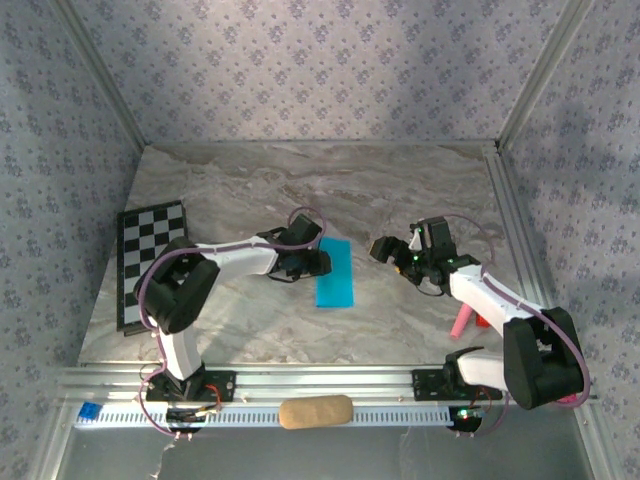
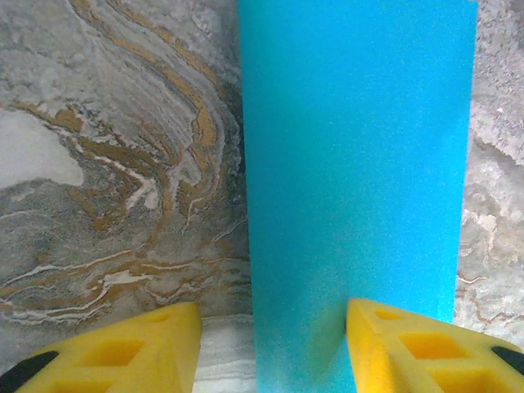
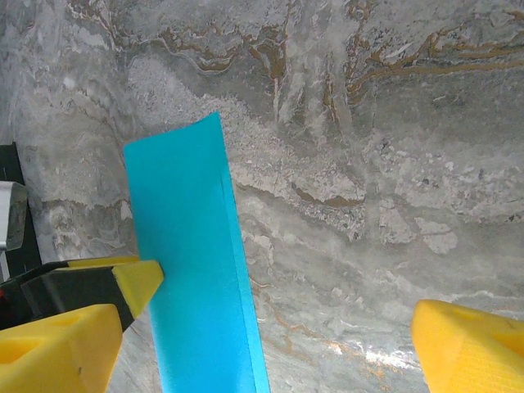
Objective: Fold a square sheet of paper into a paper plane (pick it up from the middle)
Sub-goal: First fold the square sheet of paper in half at the center of the table.
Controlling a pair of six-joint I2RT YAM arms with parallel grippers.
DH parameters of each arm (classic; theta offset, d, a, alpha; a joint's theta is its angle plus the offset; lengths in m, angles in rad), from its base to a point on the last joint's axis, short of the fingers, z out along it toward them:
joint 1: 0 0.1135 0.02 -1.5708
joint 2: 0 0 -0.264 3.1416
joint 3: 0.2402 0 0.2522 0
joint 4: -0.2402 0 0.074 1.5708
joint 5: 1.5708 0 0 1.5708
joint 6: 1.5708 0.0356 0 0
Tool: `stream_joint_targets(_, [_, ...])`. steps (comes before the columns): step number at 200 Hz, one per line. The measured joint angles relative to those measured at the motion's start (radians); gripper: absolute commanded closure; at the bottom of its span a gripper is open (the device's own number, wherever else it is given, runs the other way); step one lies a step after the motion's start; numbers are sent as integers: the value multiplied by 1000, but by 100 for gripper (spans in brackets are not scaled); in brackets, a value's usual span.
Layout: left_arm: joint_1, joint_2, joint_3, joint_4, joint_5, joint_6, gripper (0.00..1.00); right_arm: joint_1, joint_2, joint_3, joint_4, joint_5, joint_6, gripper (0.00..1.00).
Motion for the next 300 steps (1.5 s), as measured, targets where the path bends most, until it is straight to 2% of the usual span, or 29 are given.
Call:
stream_joint_targets(84, [2, 18, 27, -22, 2, 13, 45, 4, 17, 0, 10, -8, 0, 7])
stream_joint_targets(191, [-19, 77, 137, -159, -36, 65, 42, 4, 26, 0, 10, -8, 0, 6])
stream_joint_targets(300, [-25, 79, 139, -160, -59, 50, 42, 4, 26, 0, 10, -8, 0, 6])
